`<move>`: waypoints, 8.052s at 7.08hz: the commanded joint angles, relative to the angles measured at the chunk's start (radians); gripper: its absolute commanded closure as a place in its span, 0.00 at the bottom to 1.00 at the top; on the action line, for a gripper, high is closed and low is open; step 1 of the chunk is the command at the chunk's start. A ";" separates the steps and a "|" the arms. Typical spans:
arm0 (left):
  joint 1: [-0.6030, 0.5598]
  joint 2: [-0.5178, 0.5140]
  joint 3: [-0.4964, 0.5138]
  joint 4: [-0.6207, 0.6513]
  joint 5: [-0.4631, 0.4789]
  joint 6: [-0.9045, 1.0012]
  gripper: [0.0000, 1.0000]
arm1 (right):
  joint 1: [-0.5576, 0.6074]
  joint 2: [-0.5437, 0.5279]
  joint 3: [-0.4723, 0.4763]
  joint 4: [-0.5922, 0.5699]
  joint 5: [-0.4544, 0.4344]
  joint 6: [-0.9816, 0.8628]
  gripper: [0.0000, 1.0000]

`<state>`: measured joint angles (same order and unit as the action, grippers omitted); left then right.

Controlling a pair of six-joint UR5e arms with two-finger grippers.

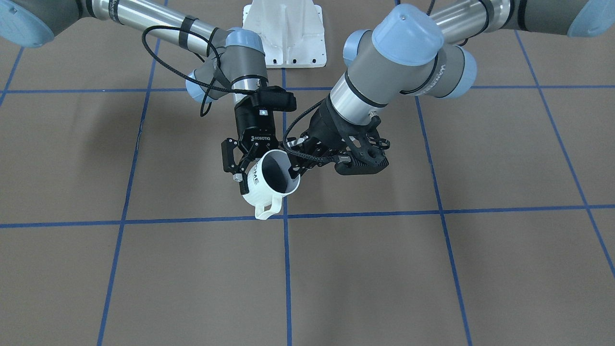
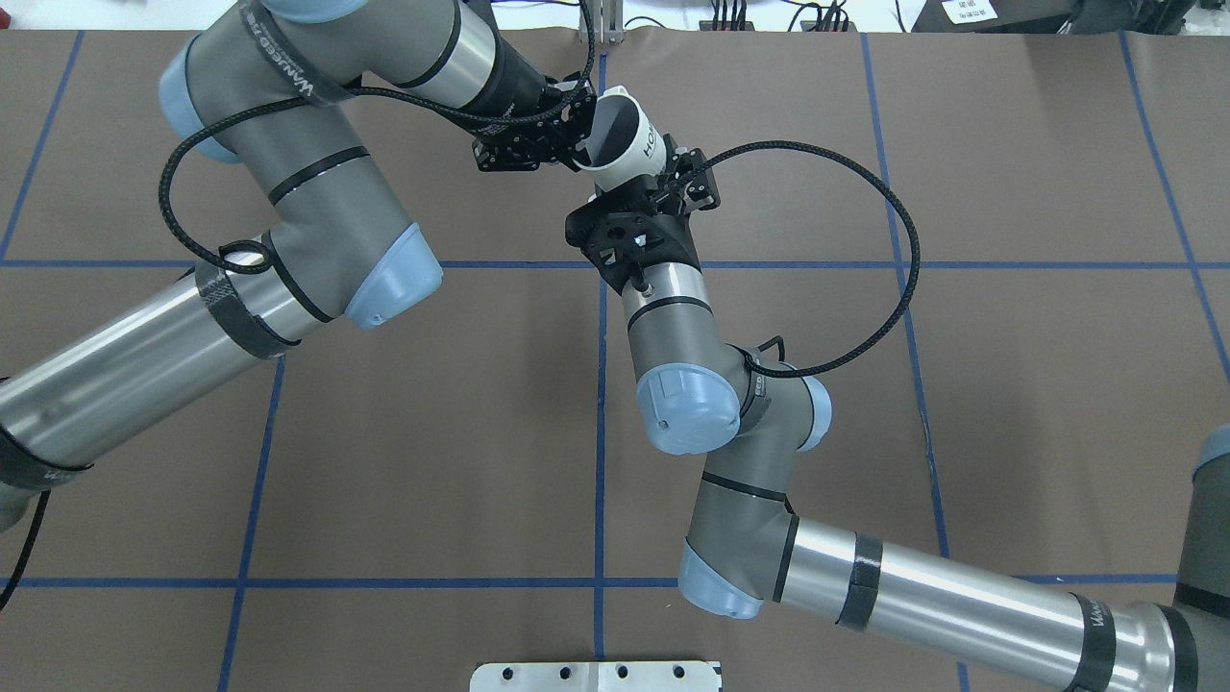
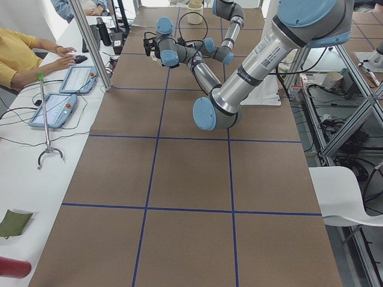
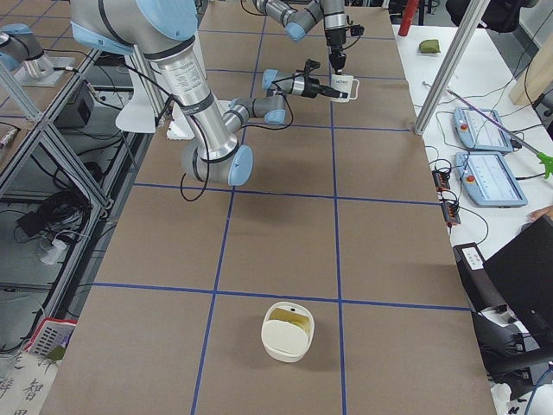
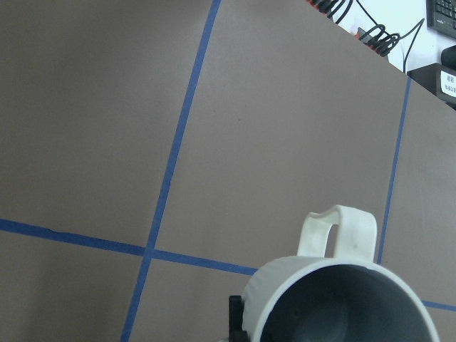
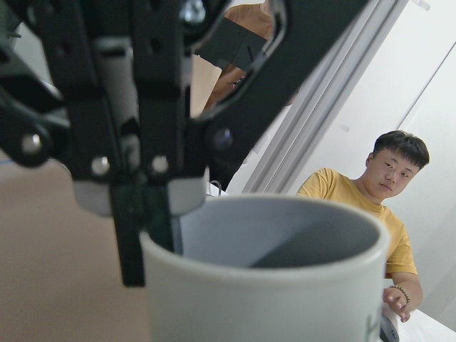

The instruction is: Left arm hands cup to right arm to dump lemon

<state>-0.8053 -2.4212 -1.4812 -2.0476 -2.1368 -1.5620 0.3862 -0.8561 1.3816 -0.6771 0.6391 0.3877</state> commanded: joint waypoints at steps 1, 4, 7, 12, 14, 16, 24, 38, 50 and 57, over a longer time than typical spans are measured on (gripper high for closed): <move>0.000 -0.001 0.001 0.000 -0.002 -0.001 1.00 | -0.003 -0.007 0.005 0.002 -0.001 -0.001 0.01; 0.000 -0.001 0.002 0.000 -0.002 0.000 1.00 | -0.052 -0.030 0.054 0.002 -0.024 -0.004 0.01; 0.000 -0.001 0.002 0.000 0.000 0.002 1.00 | -0.131 -0.110 0.167 0.002 -0.091 -0.007 0.01; -0.005 0.001 0.002 0.004 0.000 0.007 1.00 | -0.097 -0.167 0.350 0.001 -0.014 -0.009 0.05; -0.012 0.004 0.001 0.006 0.000 0.007 1.00 | 0.023 -0.184 0.349 -0.004 0.116 0.011 0.05; -0.026 0.028 -0.005 0.006 -0.003 0.025 1.00 | 0.148 -0.181 0.350 -0.155 0.241 0.132 0.05; -0.161 0.363 -0.109 0.012 -0.011 0.353 1.00 | 0.679 -0.173 0.355 -0.735 1.292 0.298 0.00; -0.354 0.843 -0.185 0.013 -0.058 1.045 0.00 | 1.085 -0.373 0.194 -1.065 1.648 -0.435 0.00; -0.761 0.852 -0.217 0.558 -0.136 1.709 0.00 | 1.079 -0.529 0.103 -0.975 1.642 -0.443 0.00; -0.759 0.857 -0.202 0.555 -0.219 1.703 0.00 | 1.080 -0.541 0.108 -0.970 1.634 -0.444 0.00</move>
<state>-1.5651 -1.5643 -1.6841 -1.4926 -2.3576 0.1409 1.4661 -1.3973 1.4887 -1.6475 2.2748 -0.0568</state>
